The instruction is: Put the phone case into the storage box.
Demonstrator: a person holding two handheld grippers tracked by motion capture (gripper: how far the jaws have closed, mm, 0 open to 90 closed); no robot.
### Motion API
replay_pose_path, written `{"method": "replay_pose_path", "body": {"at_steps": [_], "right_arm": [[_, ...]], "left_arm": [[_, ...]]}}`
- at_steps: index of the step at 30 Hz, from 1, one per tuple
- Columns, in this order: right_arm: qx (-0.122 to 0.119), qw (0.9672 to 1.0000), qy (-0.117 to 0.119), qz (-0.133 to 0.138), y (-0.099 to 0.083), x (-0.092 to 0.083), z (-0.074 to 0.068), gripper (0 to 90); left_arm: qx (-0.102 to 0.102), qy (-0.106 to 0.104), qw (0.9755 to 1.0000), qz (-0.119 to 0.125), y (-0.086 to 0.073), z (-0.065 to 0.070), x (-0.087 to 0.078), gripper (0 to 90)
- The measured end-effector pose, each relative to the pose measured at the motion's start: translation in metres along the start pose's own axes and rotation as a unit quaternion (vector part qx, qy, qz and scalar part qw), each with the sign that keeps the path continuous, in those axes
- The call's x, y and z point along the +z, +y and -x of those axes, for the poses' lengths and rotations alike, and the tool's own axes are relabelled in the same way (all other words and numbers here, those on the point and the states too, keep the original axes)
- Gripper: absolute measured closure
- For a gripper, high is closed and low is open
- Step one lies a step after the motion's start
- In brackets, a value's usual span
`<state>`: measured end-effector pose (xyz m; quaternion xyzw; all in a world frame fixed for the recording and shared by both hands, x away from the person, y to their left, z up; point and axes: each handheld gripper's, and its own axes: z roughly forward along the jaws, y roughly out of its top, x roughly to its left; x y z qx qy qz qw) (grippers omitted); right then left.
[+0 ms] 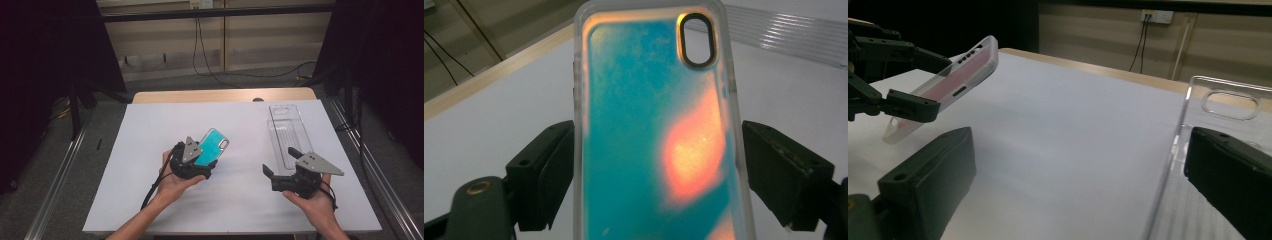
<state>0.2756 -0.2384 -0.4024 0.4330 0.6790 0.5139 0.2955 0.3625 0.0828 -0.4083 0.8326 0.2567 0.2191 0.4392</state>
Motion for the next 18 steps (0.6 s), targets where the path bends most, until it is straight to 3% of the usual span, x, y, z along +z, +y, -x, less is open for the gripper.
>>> {"method": "replay_pose_path", "body": {"at_steps": [5, 9, 14, 17, 18], "right_arm": [[-0.003, 0.9996, 0.027, -0.01, 0.009, 0.017, -0.01, 0.0], [-0.01, 0.9993, 0.031, -0.017, 0.014, 0.032, -0.019, 0.5], [-0.008, 0.9984, 0.054, -0.013, 0.019, 0.042, -0.03, 0.0], [-0.02, 0.9974, 0.068, -0.014, 0.021, 0.044, -0.038, 0.1], [-0.022, 0.9971, 0.072, -0.015, 0.022, 0.045, -0.039, 0.5]], "left_arm": [[-0.002, 0.0, 1.0, 0.006, 0.0, 0.001, -0.002, 17.1], [0.009, 0.007, 0.9999, 0.01, 0.001, 0.005, -0.002, 17.1], [0.015, 0.009, 0.9998, 0.011, 0.002, 0.015, -0.007, 17.1], [0.027, 0.023, 0.9993, 0.015, 0.001, 0.02, -0.013, 17.1], [0.022, 0.028, 0.9992, 0.021, 0.001, 0.019, -0.015, 17.1]]}}
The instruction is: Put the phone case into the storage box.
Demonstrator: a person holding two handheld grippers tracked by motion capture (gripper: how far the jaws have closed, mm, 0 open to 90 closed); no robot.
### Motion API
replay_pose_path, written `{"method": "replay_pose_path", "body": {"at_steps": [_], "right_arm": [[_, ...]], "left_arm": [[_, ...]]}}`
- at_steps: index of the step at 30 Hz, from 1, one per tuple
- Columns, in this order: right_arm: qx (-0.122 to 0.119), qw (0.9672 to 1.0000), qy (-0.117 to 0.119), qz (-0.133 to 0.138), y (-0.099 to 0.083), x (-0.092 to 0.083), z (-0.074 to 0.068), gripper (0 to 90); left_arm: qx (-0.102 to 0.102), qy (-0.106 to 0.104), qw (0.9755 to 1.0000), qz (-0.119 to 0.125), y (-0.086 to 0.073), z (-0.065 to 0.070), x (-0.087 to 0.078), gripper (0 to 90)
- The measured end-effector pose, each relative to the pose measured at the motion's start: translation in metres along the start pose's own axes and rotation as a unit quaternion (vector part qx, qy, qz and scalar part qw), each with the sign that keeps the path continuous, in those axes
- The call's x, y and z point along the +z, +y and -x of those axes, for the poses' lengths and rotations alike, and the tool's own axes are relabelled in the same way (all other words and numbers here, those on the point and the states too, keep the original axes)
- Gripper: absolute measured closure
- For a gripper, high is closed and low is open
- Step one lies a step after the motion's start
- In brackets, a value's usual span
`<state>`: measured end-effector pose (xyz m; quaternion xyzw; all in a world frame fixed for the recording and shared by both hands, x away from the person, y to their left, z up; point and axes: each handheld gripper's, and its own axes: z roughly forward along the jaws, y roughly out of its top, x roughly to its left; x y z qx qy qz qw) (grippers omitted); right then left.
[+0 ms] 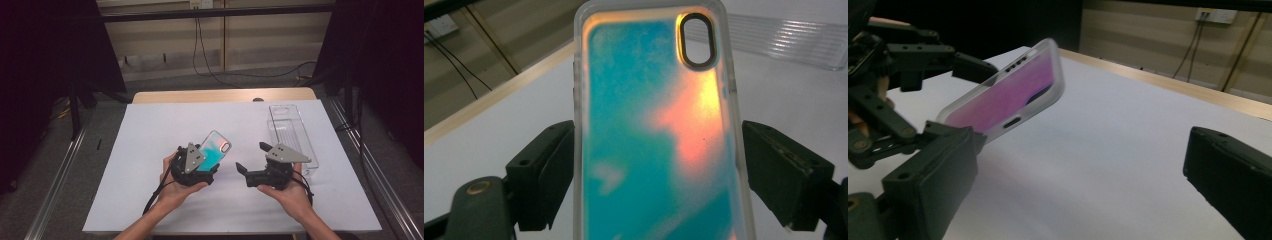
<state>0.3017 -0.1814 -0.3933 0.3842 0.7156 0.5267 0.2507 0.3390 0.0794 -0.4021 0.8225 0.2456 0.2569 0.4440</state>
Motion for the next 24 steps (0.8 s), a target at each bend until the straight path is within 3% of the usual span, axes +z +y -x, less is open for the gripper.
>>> {"method": "replay_pose_path", "body": {"at_steps": [5, 11, 14, 16, 18, 21, 24], "right_arm": [[-0.011, 0.9994, 0.032, -0.005, 0.003, 0.005, -0.007, 5.4], [0.001, 0.999, 0.044, -0.008, 0.005, 0.012, -0.003, 7.4], [0.001, 0.9985, 0.047, -0.026, 0.004, 0.014, -0.003, 7.9], [0.002, 0.9984, 0.048, -0.032, 0.003, 0.015, -0.003, 8.4], [0.007, 0.9983, 0.052, -0.027, 0.003, 0.014, -0.002, 15.5], [0.014, 0.998, 0.058, -0.019, 0.006, 0.016, 0.0, 16.2], [0.028, 0.9982, 0.049, -0.02, 0.007, 0.02, 0.002, 16.9]], "left_arm": [[0.01, 0.024, 0.9996, 0.007, -0.002, 0.002, -0.004, 17.1], [0.025, 0.051, 0.9984, 0.001, -0.006, 0.01, 0.001, 17.1], [0.028, 0.06, 0.9978, 0.001, -0.007, 0.015, 0.003, 17.1], [0.031, 0.059, 0.9978, 0.005, -0.007, 0.019, 0.004, 17.1], [0.032, 0.055, 0.9979, 0.008, -0.006, 0.022, 0.006, 17.1], [0.042, 0.054, 0.9976, 0.008, -0.005, 0.023, 0.008, 17.2], [0.043, 0.058, 0.9974, 0.009, -0.005, 0.024, 0.01, 17.1]]}}
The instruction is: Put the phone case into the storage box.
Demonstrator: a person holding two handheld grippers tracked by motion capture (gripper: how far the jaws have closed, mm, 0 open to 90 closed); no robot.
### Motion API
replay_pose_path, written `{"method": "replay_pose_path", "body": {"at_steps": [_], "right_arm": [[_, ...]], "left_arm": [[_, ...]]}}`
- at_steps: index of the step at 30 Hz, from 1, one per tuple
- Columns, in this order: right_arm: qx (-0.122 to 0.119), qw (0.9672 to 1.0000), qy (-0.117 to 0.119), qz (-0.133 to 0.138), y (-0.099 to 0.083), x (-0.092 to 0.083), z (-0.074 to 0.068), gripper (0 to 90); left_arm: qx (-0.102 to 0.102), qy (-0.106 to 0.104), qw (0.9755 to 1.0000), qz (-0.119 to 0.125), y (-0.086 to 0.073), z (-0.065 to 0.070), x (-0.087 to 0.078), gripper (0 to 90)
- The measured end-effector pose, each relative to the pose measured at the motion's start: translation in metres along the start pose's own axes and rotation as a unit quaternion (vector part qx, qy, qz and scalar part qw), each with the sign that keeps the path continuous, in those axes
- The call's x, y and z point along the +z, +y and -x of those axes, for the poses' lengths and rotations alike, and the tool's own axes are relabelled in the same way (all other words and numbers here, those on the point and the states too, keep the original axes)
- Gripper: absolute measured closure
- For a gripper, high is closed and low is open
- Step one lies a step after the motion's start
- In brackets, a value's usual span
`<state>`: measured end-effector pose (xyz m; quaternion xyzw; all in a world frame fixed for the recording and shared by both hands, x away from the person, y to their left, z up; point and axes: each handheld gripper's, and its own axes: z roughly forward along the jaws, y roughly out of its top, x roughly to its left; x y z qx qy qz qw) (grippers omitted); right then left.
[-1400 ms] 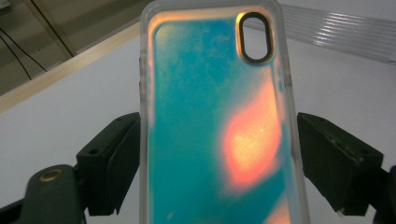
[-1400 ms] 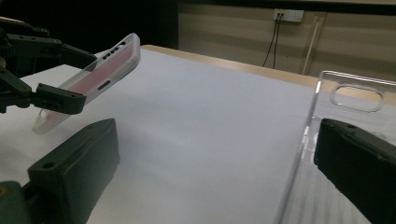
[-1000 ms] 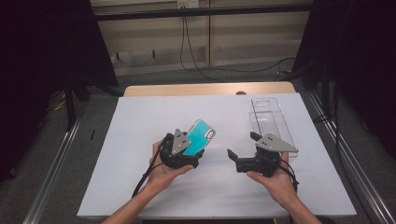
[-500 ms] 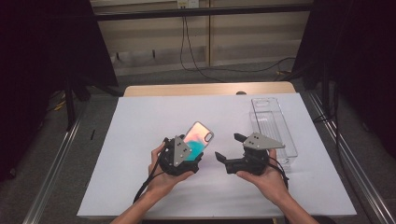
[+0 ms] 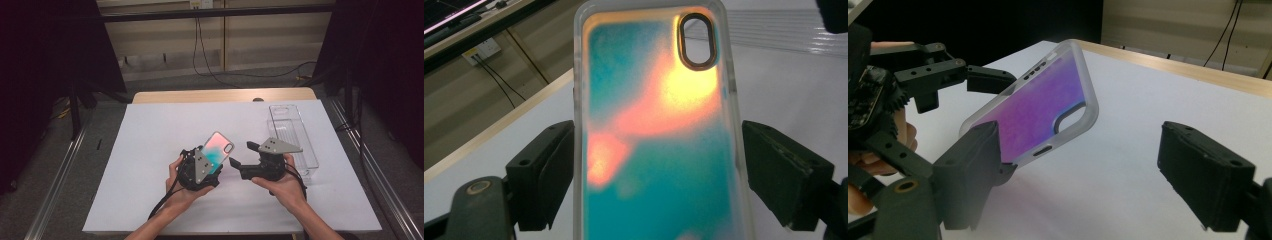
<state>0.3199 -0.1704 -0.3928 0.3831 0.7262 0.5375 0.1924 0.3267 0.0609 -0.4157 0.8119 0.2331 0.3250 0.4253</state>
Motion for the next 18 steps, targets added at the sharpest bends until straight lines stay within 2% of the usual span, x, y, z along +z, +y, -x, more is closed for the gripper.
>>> {"method": "replay_pose_path", "body": {"at_steps": [5, 8, 10, 12, 18], "right_arm": [[0.009, 0.9995, -0.01, -0.028, 0.004, 0.003, 0.001, 19.5], [0.026, 0.9989, -0.018, -0.033, 0.008, 0.004, 0.002, 19.6], [0.035, 0.9986, -0.01, -0.038, 0.011, 0.005, 0.003, 22.0], [0.04, 0.9979, -0.007, -0.051, 0.015, 0.006, 0.003, 22.9], [0.052, 0.9968, -0.018, -0.058, 0.023, 0.006, 0.004, 31.4]], "left_arm": [[0.008, 0.009, 0.9999, 0.007, 0.001, 0.002, -0.003, 17.1], [0.009, 0.01, 0.9999, 0.01, 0.002, 0.004, -0.003, 17.1], [0.015, 0.014, 0.9997, 0.012, 0.003, 0.003, -0.003, 17.1], [0.01, 0.018, 0.9997, 0.016, 0.004, 0.003, -0.004, 17.2], [0.016, 0.026, 0.9993, 0.021, 0.008, 0.003, -0.003, 17.1]]}}
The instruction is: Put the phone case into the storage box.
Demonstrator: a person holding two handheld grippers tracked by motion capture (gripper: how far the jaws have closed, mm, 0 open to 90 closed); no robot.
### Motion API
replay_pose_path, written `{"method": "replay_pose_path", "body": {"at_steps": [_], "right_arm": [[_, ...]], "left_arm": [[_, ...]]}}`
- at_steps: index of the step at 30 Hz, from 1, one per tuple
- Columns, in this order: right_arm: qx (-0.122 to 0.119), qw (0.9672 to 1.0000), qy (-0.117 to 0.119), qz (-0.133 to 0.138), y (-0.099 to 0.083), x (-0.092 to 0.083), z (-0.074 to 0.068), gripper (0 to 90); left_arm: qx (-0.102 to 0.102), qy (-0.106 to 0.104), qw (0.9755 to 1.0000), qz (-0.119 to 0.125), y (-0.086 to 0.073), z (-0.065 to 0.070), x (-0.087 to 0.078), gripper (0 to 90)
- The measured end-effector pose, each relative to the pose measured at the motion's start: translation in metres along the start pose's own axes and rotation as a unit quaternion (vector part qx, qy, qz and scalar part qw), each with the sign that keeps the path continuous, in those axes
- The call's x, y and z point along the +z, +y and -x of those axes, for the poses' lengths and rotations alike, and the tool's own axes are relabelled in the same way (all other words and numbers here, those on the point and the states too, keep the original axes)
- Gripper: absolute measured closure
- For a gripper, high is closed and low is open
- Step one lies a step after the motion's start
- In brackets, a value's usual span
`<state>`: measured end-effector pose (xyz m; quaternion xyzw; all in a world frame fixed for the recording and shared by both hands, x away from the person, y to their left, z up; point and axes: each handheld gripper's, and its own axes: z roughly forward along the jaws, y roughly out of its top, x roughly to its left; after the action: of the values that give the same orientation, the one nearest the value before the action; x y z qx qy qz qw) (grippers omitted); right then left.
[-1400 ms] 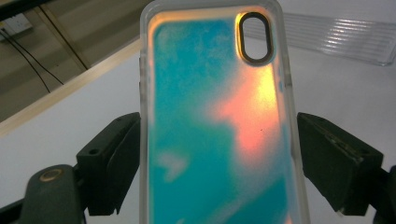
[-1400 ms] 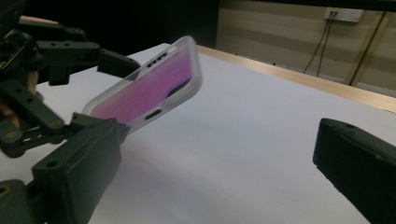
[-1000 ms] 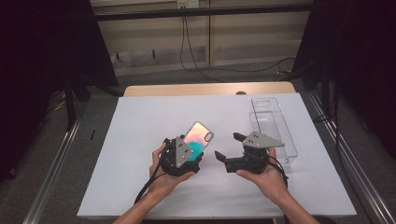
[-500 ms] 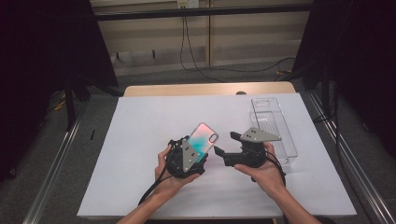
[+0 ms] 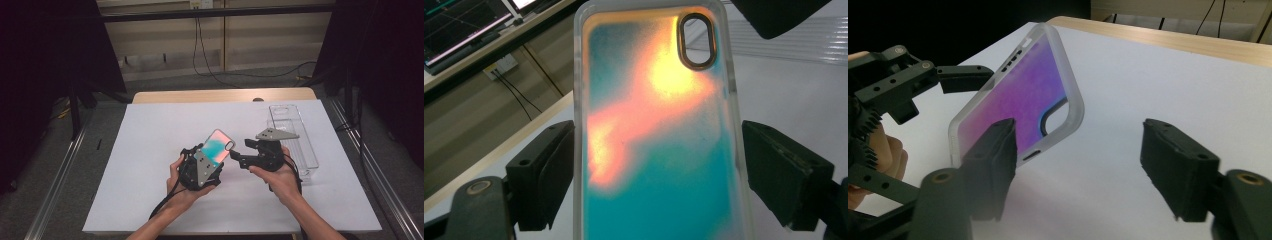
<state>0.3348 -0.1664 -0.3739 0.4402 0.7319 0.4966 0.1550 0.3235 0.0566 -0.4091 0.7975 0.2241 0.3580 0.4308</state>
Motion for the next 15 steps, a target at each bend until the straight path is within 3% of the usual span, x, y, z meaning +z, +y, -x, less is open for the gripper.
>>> {"method": "replay_pose_path", "body": {"at_steps": [5, 7, 15], "right_arm": [[0.006, 0.9998, -0.003, -0.019, 0.004, 0.003, 0.001, 36.8], [0.009, 0.9997, 0.001, -0.022, 0.007, 0.004, 0.003, 44.0], [0.034, 0.9984, -0.002, -0.046, 0.008, 0.009, 0.003, 54.4]], "left_arm": [[-0.01, -0.002, 0.9999, 0.008, 0.009, -0.005, 0.005, 17.2], [-0.006, 0.002, 1.0, 0.006, 0.008, -0.003, 0.008, 17.2], [-0.005, 0.004, 1.0, -0.001, 0.004, -0.002, 0.012, 17.2]]}}
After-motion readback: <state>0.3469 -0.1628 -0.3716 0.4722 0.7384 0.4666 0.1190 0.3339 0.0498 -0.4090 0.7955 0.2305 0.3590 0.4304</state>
